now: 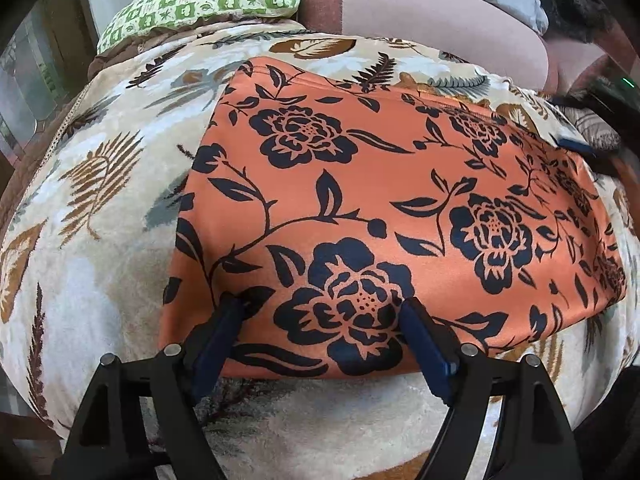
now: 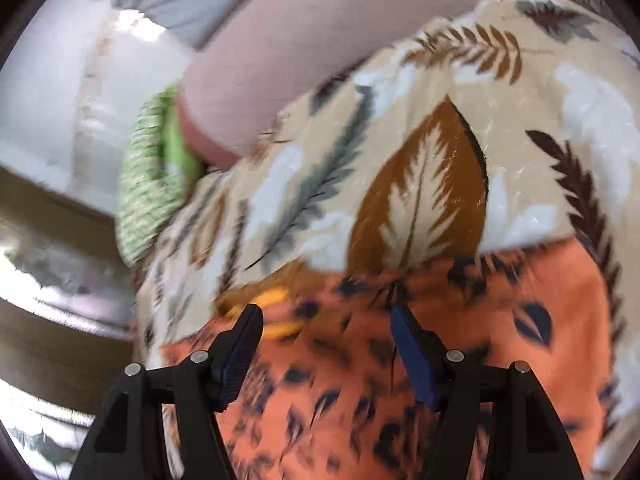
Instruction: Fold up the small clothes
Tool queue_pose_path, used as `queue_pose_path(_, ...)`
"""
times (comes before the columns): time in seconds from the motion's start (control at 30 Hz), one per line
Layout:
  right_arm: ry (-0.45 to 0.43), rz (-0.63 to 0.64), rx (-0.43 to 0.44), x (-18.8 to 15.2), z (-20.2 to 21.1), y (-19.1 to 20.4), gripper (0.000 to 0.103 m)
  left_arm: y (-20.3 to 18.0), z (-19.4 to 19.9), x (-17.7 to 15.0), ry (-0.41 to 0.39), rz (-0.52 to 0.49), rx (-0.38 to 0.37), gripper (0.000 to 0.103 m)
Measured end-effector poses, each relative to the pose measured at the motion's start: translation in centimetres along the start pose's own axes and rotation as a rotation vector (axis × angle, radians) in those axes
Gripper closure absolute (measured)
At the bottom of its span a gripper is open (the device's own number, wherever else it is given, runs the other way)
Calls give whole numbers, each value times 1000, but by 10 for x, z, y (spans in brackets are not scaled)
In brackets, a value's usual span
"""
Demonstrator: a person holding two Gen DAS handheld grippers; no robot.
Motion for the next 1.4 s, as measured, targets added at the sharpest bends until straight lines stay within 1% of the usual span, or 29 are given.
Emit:
queue_pose_path(0.07,0,43,-5,-31,30,2,33,0,6,2,-10,25,-14,21)
queue_pose_path(0.17,25,46,20,-81,71,-3,30,2,20,4,-35,66,-36,21)
queue_pose_path(0.23,34,67,30,-112,84,-6,27,2,34,4,-57,78,-40,21)
queue_pose_path(0.27,31,69,22,-120,84,-10,26,2,42,4,-67,76,-38,21)
queue_pose_path(0.3,40,45,-16,-128,79,-24,25,1,48,4,-74,76,-37,21)
queue_pose_path(0.37,105,-49,-101,-139,65,-55,23,-1,64,4,-92,69,-37,21)
queue_pose_path(0.4,86,-105,-76,-141,68,-60,24,-2,73,4,-104,63,-37,21)
queue_pose_path(0.43,57,-110,-50,-140,75,-56,24,-3,84,4,-121,54,-31,21)
queue_pose_path(0.5,1,-62,22,-140,93,-33,24,-2,99,5,-150,43,-20,21)
queue_pose_path(0.57,-47,3,57,-144,106,-15,22,-1,110,3,-159,51,-14,21)
queue_pose_path(0.63,-45,15,35,-149,103,-20,17,0,114,-1,-150,57,-16,21)
queue_pose_path(0.67,-28,-13,6,-151,94,-31,17,-1,117,-3,-146,57,-15,21)
queue_pose_path(0.7,20,-78,-31,-157,81,-53,17,-2,118,-3,-145,55,-13,21)
queue_pose_path(0.73,54,-137,-26,-157,72,-65,17,-3,122,-5,-145,52,-10,21)
queue_pose_path(0.77,47,-179,13,-157,72,-70,17,-4,124,-7,-141,49,-9,21)
queue_pose_path(0.8,35,-203,34,-152,76,-70,17,-5,127,-8,-136,46,-7,21)
queue_pose_path(0.83,39,-219,32,-148,84,-66,17,-7,130,-8,-136,40,-5,21)
queue_pose_path(0.87,25,-208,39,-144,91,-60,17,-8,133,-7,-141,35,1,21)
queue_pose_path(0.93,-34,-135,88,-136,109,-38,17,-9,137,-4,-144,32,14,21)
queue_pose_path(1.0,-41,-105,100,-139,112,-29,17,-11,141,-1,-147,45,7,21)
queue_pose_path(1.03,-27,-97,103,-142,105,-30,16,-12,144,0,-150,55,0,21)
queue_pose_path(1.07,-5,-101,80,-146,98,-36,15,-14,146,0,-153,57,-6,21)
queue_pose_path(1.13,102,-144,-28,-157,70,-62,15,-20,150,0,-157,45,-8,21)
queue_pose_path(1.17,98,-158,-10,-157,68,-66,15,-22,151,1,-158,38,-8,21)
queue_pose_path(1.2,75,-167,3,-155,72,-66,15,-25,153,1,-160,29,-8,21)
queue_pose_path(1.27,61,-167,14,-151,84,-54,15,-29,157,2,-171,15,-7,21)
queue_pose_path(1.33,22,-92,57,-145,97,-32,15,-32,160,3,-180,12,-12,21)
queue_pose_path(1.4,7,-30,33,-144,99,-22,15,-33,162,3,-180,11,-16,21)
Point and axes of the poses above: each gripper's, at about its wrist camera, not at the fingertips, and z roughly against the way its jaws point, y to its left, x to its top, the point moved 7 cm from there along -z, roughly the way its jaws point, and after that the axes turned 1 degree about -y, right-handed, at the moved point
